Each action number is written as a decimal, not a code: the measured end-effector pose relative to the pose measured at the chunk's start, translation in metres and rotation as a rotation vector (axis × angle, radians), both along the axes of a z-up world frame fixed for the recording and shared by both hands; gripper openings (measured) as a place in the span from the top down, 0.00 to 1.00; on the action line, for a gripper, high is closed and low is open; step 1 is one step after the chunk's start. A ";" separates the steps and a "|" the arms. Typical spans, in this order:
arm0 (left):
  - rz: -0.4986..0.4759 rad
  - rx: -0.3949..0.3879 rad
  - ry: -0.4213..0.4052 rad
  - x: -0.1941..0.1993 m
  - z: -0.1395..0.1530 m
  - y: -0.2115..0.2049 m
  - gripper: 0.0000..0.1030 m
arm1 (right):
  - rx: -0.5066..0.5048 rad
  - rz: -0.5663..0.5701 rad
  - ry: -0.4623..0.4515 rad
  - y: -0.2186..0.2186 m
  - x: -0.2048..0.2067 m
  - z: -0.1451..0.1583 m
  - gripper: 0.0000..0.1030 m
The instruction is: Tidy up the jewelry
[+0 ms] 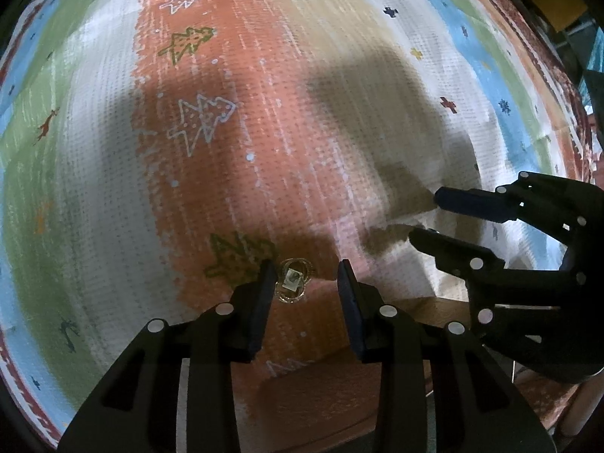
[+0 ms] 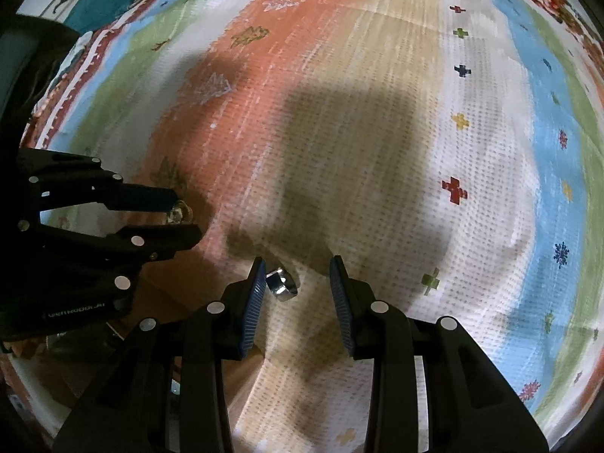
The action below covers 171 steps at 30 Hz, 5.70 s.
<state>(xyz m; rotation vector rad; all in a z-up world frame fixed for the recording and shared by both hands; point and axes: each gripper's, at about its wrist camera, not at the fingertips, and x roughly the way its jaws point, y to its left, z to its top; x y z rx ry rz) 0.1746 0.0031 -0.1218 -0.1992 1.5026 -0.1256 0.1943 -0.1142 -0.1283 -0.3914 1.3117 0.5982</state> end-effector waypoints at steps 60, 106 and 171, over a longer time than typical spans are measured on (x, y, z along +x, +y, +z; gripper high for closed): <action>0.074 0.031 -0.305 -0.045 0.076 0.013 0.91 | 0.175 -0.015 -0.255 -0.012 -0.041 0.063 0.91; 0.045 0.043 -0.484 -0.135 0.101 -0.008 0.64 | 0.327 0.060 -0.463 -0.035 -0.136 0.094 0.61; 0.067 0.150 -0.627 -0.197 0.111 -0.031 0.05 | 0.366 -0.008 -0.501 -0.073 -0.171 0.099 0.11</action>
